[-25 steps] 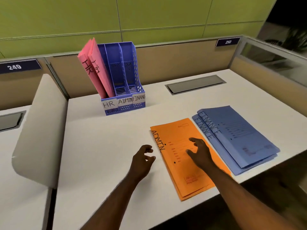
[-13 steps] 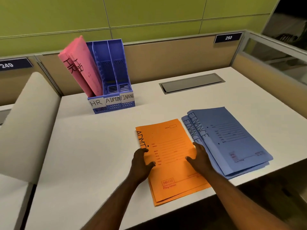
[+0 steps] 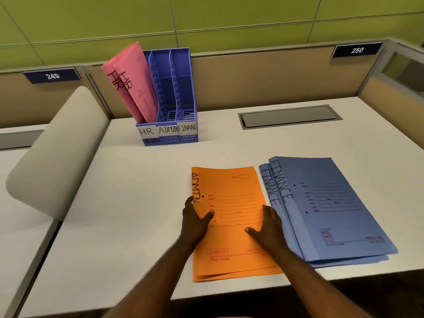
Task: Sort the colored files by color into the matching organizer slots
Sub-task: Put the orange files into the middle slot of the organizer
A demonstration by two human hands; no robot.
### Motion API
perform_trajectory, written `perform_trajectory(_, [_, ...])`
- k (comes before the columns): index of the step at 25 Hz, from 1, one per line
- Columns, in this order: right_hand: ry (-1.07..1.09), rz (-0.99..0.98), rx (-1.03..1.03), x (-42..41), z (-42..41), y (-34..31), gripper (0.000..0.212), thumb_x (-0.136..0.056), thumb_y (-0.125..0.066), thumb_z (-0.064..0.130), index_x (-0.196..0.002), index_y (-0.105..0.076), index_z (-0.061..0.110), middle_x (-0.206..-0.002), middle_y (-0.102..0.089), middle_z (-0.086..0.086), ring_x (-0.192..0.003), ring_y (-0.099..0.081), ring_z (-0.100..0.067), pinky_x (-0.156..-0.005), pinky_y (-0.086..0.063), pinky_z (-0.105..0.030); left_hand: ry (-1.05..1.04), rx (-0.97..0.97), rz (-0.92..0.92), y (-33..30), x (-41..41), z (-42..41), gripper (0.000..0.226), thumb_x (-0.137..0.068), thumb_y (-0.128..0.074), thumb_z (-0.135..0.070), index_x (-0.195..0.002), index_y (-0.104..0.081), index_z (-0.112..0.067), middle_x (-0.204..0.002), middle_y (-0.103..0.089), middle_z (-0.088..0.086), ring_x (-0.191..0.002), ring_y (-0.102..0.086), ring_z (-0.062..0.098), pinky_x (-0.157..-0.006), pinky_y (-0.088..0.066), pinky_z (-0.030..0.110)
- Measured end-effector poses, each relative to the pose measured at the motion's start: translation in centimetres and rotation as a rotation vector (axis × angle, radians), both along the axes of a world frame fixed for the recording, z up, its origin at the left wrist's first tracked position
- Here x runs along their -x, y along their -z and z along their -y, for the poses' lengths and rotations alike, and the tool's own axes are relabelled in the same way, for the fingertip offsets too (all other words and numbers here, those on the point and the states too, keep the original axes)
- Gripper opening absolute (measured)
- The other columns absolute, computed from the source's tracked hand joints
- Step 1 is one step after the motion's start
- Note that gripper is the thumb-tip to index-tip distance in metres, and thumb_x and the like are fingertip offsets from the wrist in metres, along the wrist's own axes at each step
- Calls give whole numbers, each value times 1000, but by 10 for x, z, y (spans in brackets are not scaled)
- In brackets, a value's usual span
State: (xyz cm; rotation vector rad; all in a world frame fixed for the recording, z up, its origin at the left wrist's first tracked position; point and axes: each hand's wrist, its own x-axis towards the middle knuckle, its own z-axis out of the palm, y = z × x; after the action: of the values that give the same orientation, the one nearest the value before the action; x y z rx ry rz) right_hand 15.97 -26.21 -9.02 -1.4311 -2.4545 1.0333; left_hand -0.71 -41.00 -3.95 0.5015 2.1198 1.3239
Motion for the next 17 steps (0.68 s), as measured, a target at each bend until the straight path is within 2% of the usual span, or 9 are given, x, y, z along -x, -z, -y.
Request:
perform_trajectory(2, [-7, 13, -1, 1, -1, 0, 100, -77, -76, 40, -151, -15, 10, -157, -17, -8, -144, -18, -27, -117, -26, -40, -94, -13, 59, -2, 5, -5, 72, -85, -69, -33, -143, -28, -20, -135, -49, 8, -117, -55, 28, -95, -50, 51])
perform_trajectory(3, [-9, 17, 3, 1, -1, 0, 101, -77, -76, 40, -151, -15, 10, -157, -17, -8, -144, -18, -27, -117, -26, -40, -114, -19, 81, -2, 7, -6, 59, -88, -66, -30, -138, -36, -21, -131, -53, 7, -111, -58, 26, -89, -54, 46])
perform_trajectory(5, [-12, 16, 18, 2, -2, -1, 101, -77, -75, 42, -151, -14, 11, -157, -17, -8, -143, -18, -27, -116, -27, -41, -90, -15, 82, -3, 12, -8, 25, -93, -59, -26, -117, -51, -28, -120, -60, 2, -103, -63, 21, -74, -55, 31])
perform_trajectory(6, [-13, 10, 29, 2, -2, -2, 101, -77, -75, 42, -151, -13, 11, -157, -17, -8, -143, -18, -27, -116, -27, -42, -74, -13, 73, -2, 13, -8, 17, -94, -57, -24, -110, -52, -29, -116, -62, 1, -101, -63, 20, -69, -52, 26])
perform_trajectory(11, [7, -85, 53, 7, -7, -15, 95, -80, -73, 41, -150, -14, 15, -155, -21, -7, -140, -25, -29, -109, -34, -44, -87, -95, 181, -6, 18, -3, 19, -96, -53, -20, -114, -47, -25, -111, -68, 6, -90, -70, 20, -67, -56, 31])
perform_trajectory(14, [64, -189, 23, 21, -14, -30, 95, -81, -71, 41, -151, -11, 19, -155, -20, -8, -139, -27, -30, -106, -37, -47, -71, -186, 191, -15, 25, 3, 22, -96, -54, -21, -117, -46, -23, -111, -69, 8, -90, -72, 24, -74, -59, 40])
perform_trajectory(17, [92, -337, 78, 48, -23, -52, 102, -80, -72, 42, -152, -2, 24, -156, -21, -10, -138, -31, -31, -105, -37, -48, -65, -277, 185, -30, 45, 11, 31, -96, -54, -22, -125, -44, -19, -113, -69, 7, -94, -71, 26, -80, -58, 47])
